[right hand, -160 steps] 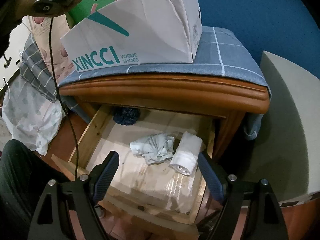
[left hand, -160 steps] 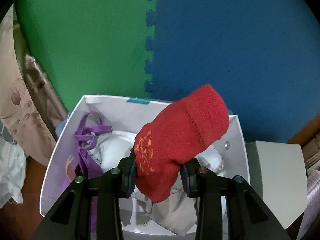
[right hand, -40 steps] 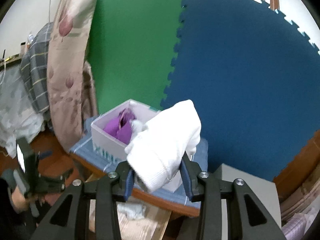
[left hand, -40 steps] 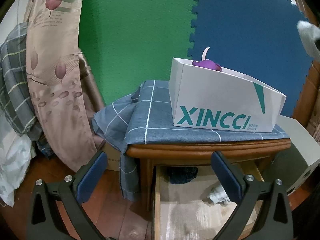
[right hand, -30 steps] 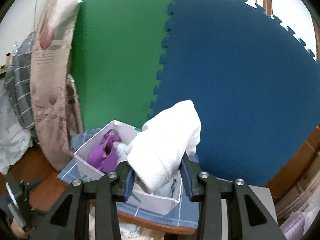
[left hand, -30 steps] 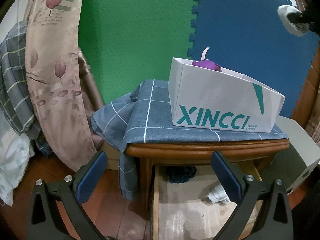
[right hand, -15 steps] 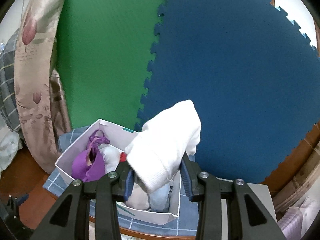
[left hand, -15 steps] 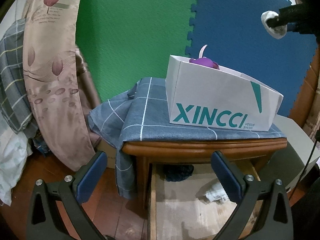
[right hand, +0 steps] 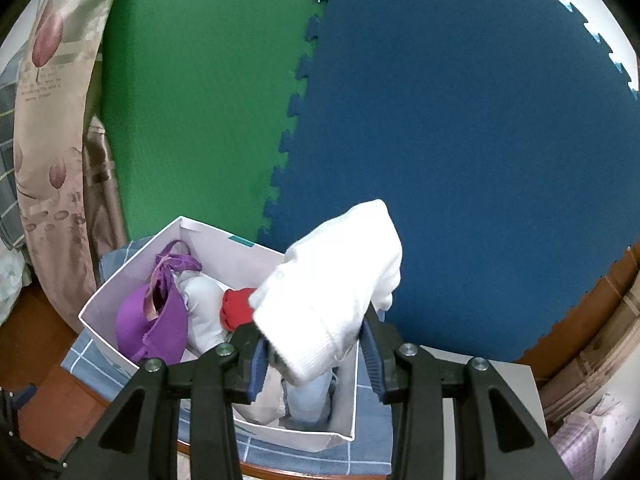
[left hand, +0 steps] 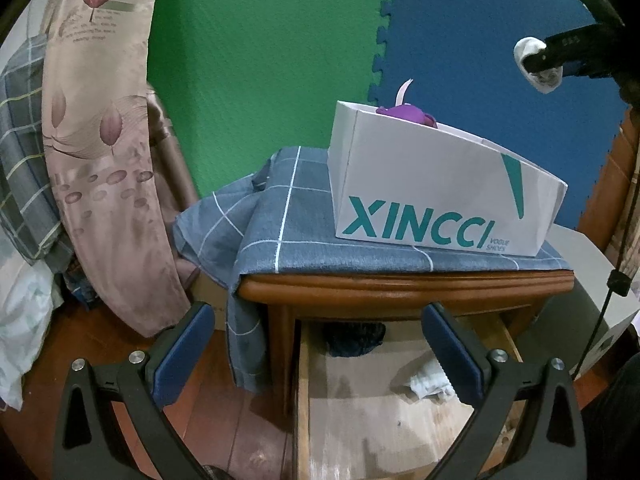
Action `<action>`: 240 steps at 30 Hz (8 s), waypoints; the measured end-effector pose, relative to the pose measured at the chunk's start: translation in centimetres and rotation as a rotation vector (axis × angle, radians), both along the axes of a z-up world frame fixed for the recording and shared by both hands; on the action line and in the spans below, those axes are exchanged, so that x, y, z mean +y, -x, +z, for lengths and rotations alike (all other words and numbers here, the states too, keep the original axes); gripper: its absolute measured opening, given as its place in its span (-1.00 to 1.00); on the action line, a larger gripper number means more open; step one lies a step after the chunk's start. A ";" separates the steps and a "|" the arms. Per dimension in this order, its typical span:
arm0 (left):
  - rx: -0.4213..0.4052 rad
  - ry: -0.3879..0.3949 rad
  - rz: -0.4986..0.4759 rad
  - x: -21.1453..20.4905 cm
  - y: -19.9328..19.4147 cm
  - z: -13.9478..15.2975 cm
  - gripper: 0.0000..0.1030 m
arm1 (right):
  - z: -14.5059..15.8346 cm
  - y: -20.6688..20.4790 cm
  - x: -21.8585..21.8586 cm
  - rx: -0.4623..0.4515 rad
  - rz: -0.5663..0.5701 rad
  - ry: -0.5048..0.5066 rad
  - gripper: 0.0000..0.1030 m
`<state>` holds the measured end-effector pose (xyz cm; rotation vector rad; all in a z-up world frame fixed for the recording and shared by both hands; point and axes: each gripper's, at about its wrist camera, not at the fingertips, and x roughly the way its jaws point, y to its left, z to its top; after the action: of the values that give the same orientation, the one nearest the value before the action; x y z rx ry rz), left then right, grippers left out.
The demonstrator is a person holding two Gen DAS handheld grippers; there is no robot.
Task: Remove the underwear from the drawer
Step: 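Lower the white sock into the box with the right gripper, then open the right gripper to release the white sock and withdraw, then reach the left tool down into the drawer toward the grey cloth, then close the left gripper on the grey-white cloth, then lift the grey-white cloth with the left gripper up over the box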
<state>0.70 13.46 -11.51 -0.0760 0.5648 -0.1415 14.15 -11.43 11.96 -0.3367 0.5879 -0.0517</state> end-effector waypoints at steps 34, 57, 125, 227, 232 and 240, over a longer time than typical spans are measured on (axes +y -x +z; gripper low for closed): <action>0.057 0.063 -0.024 0.0 -0.3 -0.2 0.99 | -6.3 -4.7 1.1 0.095 0.003 0.042 -0.20; 0.091 0.048 -0.053 -0.7 -0.4 -1.0 0.99 | -14.9 -9.4 -2.1 0.356 -0.029 -0.244 -0.09; 0.274 -0.678 -0.868 -20.9 -2.4 -12.8 0.99 | -15.4 7.4 -22.3 -0.064 -0.130 -0.305 0.52; -0.140 -0.223 -0.055 -12.8 -11.9 25.1 -0.20 | -21.1 6.4 -16.3 0.130 0.068 -0.240 0.55; -0.106 -0.207 -0.008 -13.3 -14.7 24.6 -0.19 | -21.1 6.4 -16.3 0.130 0.063 -0.240 0.55; -0.027 -0.205 0.053 -13.7 -18.8 23.9 -0.18 | -21.0 6.3 -16.3 0.128 0.064 -0.248 0.55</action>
<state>19.54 -0.27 12.38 0.1100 0.5468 -0.0326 7.88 -27.72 -9.04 -0.1180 0.7019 0.1050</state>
